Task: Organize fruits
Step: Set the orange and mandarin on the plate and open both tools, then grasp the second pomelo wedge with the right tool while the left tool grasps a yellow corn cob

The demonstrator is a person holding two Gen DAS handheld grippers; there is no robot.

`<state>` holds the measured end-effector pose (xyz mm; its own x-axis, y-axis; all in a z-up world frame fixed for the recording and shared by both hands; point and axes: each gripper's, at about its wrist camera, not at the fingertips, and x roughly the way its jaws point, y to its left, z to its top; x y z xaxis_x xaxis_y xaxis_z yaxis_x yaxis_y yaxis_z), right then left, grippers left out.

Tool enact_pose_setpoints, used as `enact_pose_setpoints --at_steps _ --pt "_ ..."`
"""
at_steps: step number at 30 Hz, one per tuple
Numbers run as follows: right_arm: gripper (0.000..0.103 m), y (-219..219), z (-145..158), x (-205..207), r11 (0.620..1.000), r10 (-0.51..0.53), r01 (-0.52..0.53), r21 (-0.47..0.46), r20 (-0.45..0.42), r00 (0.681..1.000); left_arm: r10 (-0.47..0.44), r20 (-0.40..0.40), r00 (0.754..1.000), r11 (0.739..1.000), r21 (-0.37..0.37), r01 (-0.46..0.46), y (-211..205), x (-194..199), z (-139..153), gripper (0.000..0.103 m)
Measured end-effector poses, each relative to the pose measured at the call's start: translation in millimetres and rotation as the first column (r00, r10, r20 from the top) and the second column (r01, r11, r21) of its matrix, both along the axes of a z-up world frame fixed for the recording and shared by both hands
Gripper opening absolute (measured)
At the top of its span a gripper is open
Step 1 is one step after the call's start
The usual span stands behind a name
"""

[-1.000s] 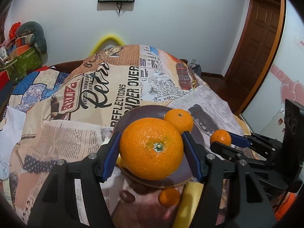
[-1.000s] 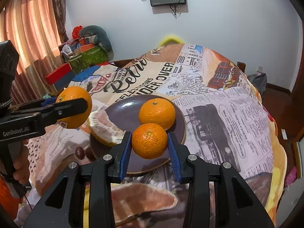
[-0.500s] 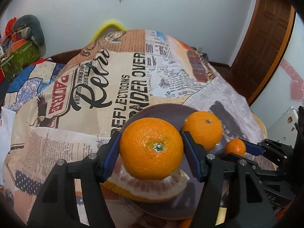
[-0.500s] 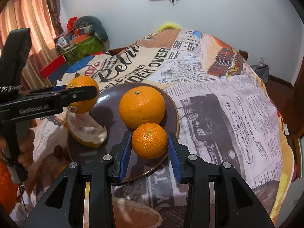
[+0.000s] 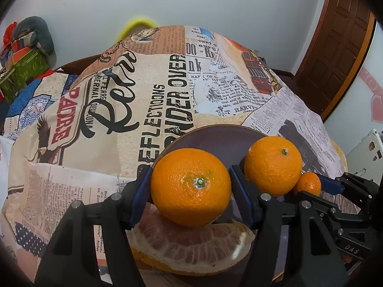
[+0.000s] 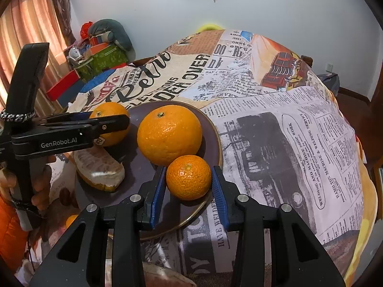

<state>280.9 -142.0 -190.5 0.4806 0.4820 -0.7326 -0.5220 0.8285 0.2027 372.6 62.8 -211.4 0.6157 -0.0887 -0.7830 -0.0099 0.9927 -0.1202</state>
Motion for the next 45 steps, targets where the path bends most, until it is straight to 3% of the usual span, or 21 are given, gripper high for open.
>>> enact_pose_setpoints --at_steps 3,6,11,25,28,31,45 --pt "0.035 1 -1 1 1.0 0.002 -0.002 -0.01 0.002 1.0 -0.012 -0.02 1.0 1.0 0.002 0.012 -1 2 -2 0.064" --pt "0.044 1 1 1 1.0 0.001 0.0 -0.011 0.002 1.0 -0.018 -0.044 0.999 1.0 -0.004 0.018 -2 2 -2 0.064" --pt "0.048 0 7 -3 1.0 -0.001 0.002 -0.008 0.016 1.0 -0.011 0.009 1.0 1.0 -0.001 0.011 -2 -10 16 0.07" --pt "0.048 -14 39 -46 1.0 -0.023 0.023 -0.002 0.071 0.997 -0.005 0.077 0.997 1.0 0.01 0.004 -2 -65 67 0.071" --pt "0.053 -16 41 -58 1.0 -0.026 0.026 0.001 0.067 0.997 -0.003 0.084 0.996 1.0 0.008 0.003 -1 -80 73 0.072" --pt "0.063 -16 39 -70 0.999 -0.036 0.036 -0.005 0.068 0.997 -0.004 0.083 0.997 1.0 0.006 0.003 0 -95 75 0.073" --pt "0.064 1 12 -97 0.999 -0.029 0.029 -0.014 -0.024 0.999 -0.025 0.032 0.999 0.999 -0.033 0.026 -12 -147 59 0.073"
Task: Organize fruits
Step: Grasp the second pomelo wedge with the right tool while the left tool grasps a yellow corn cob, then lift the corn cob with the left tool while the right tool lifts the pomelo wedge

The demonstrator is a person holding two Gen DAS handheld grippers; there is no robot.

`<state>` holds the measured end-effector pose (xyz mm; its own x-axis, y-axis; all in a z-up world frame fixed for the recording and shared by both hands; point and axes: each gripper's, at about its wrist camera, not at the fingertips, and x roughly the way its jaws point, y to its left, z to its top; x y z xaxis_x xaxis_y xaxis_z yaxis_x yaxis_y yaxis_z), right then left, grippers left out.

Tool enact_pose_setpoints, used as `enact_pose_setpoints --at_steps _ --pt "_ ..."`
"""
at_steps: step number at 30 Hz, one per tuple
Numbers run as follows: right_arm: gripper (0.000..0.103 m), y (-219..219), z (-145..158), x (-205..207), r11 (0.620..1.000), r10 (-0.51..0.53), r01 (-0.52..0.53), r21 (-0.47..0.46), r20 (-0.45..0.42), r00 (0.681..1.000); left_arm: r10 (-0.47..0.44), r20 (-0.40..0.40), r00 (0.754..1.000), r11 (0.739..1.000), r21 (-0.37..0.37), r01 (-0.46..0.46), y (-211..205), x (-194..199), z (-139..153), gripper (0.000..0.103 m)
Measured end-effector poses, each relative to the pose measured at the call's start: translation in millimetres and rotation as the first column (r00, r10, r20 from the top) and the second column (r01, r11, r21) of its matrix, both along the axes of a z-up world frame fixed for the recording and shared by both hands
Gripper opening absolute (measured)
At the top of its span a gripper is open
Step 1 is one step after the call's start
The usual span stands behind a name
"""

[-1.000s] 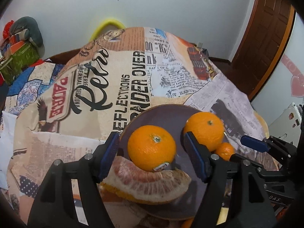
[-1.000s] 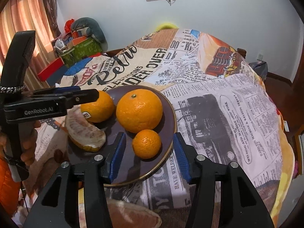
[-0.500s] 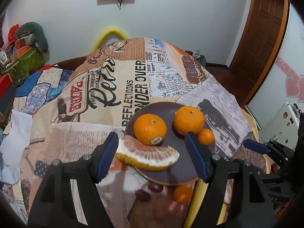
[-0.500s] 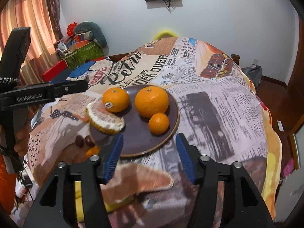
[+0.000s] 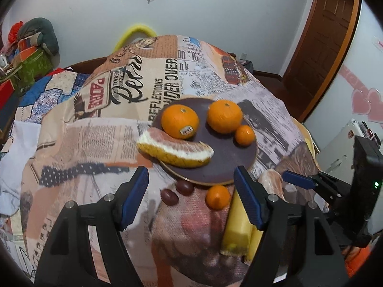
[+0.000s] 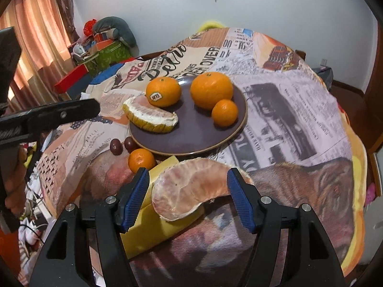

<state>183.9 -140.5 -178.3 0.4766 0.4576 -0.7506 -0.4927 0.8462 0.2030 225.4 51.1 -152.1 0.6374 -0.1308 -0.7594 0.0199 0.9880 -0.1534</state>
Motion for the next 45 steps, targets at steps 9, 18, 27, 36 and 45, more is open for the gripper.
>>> enact_pose_setpoints --at_steps 9,18,27,36,45 --pt "0.046 -7 -2 -12 1.0 -0.018 0.018 -0.01 0.023 1.0 -0.051 -0.101 0.994 0.998 -0.043 0.047 -18 -10 -30 0.073" --pt "0.024 -41 -9 -27 0.996 -0.074 0.074 -0.041 0.013 0.997 -0.113 -0.133 0.985 0.993 -0.056 0.106 -45 -22 -48 0.07" --pt "0.024 -67 -11 -35 0.994 -0.107 0.106 -0.021 -0.034 0.994 -0.116 -0.169 0.979 0.992 -0.074 0.105 -49 -20 -62 0.055" --pt "0.048 -57 -17 -27 0.992 -0.118 0.118 -0.047 -0.017 0.993 -0.136 -0.194 0.972 0.99 -0.048 0.129 -64 -5 -75 0.053" --pt "0.043 -58 -27 -19 0.993 -0.104 0.102 -0.06 -0.034 0.994 -0.164 -0.159 0.974 0.986 0.005 0.167 -67 -20 -73 0.041"
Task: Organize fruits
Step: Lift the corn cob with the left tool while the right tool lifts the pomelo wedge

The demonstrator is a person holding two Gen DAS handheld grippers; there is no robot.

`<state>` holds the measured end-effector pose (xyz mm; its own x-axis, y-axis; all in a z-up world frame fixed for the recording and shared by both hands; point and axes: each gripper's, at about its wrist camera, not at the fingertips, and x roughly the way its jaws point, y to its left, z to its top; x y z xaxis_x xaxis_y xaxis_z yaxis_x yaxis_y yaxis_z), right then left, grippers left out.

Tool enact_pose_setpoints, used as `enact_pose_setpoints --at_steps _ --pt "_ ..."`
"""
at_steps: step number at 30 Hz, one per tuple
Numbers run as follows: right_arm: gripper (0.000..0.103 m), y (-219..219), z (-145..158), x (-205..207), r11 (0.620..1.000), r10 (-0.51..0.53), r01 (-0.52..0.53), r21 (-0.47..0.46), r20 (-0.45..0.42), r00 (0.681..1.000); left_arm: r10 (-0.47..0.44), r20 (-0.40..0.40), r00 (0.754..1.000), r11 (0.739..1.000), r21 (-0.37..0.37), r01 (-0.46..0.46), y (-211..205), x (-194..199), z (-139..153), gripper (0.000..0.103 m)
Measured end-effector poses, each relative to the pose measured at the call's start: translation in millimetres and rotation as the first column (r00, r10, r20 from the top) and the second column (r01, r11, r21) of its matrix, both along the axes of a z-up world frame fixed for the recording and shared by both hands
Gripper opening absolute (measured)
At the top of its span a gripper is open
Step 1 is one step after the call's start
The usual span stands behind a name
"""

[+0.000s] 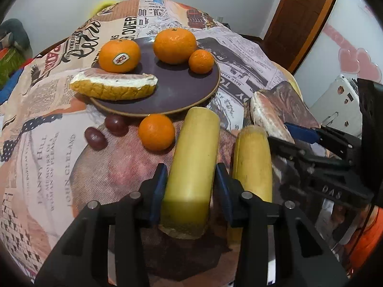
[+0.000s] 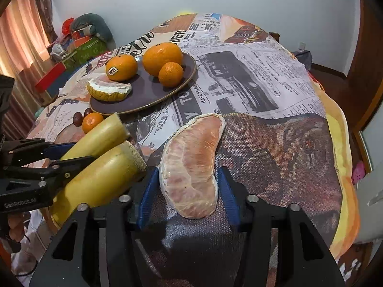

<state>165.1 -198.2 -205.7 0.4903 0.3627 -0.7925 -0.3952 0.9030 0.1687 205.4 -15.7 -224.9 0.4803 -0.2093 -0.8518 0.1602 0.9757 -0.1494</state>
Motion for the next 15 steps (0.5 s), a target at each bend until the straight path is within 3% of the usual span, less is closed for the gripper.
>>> enact_pose_setpoints --at_steps 10,15 --pt "0.042 -5 7 -34 0.999 0.041 -0.041 -0.001 -0.002 0.999 0.023 -0.008 1.0 1.0 -0.005 -0.023 18 -45 4 0.04" --pt "0.043 -4 10 -38 0.998 0.057 -0.057 -0.021 -0.014 0.998 0.012 -0.033 0.999 1.0 0.0 -0.012 18 -39 5 0.04"
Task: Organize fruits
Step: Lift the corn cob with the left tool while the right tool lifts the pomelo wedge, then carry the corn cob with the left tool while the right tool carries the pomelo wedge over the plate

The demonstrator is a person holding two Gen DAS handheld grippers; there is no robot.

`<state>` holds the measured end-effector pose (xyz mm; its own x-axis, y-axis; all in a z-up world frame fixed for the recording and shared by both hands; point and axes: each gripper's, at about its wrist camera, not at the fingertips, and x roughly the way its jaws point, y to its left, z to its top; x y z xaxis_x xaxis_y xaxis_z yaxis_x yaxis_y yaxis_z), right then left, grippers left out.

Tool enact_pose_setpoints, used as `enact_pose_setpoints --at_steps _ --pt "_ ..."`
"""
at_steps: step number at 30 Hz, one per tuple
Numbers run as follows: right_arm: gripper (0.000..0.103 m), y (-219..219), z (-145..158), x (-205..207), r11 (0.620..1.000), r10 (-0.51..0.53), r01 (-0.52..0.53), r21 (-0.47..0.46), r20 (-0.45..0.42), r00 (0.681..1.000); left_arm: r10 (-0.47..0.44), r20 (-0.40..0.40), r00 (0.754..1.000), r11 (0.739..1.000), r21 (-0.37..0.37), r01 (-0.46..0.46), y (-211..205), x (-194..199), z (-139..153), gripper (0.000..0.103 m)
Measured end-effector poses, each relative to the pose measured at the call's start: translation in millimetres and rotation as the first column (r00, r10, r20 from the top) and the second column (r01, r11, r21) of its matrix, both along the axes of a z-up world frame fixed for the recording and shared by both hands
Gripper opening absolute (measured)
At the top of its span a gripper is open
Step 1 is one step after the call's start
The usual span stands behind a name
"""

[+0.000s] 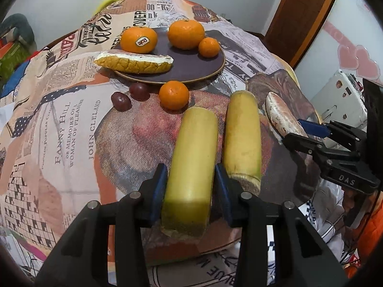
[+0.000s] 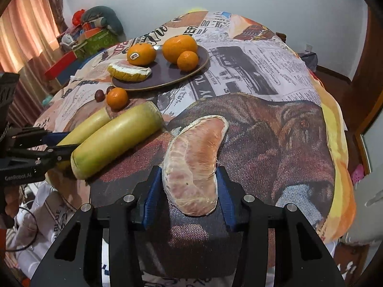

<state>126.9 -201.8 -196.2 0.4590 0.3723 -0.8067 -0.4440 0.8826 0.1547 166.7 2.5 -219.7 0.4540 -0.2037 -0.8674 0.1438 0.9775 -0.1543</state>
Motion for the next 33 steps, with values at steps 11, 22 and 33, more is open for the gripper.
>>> enact_pose_setpoints --at_steps 11,22,33 --pt "0.046 7 -6 21 0.999 -0.011 0.012 0.03 -0.038 0.999 -0.017 -0.006 1.0 1.0 0.025 0.017 -11 36 -8 0.041" --pt "0.041 8 3 19 0.999 -0.018 0.017 0.042 0.015 1.0 0.01 0.057 0.998 1.0 -0.009 -0.009 0 32 11 0.038" --pt "0.041 16 46 29 0.995 -0.023 0.011 0.095 0.128 0.991 0.049 0.218 0.975 0.998 -0.035 -0.043 13 17 74 0.037"
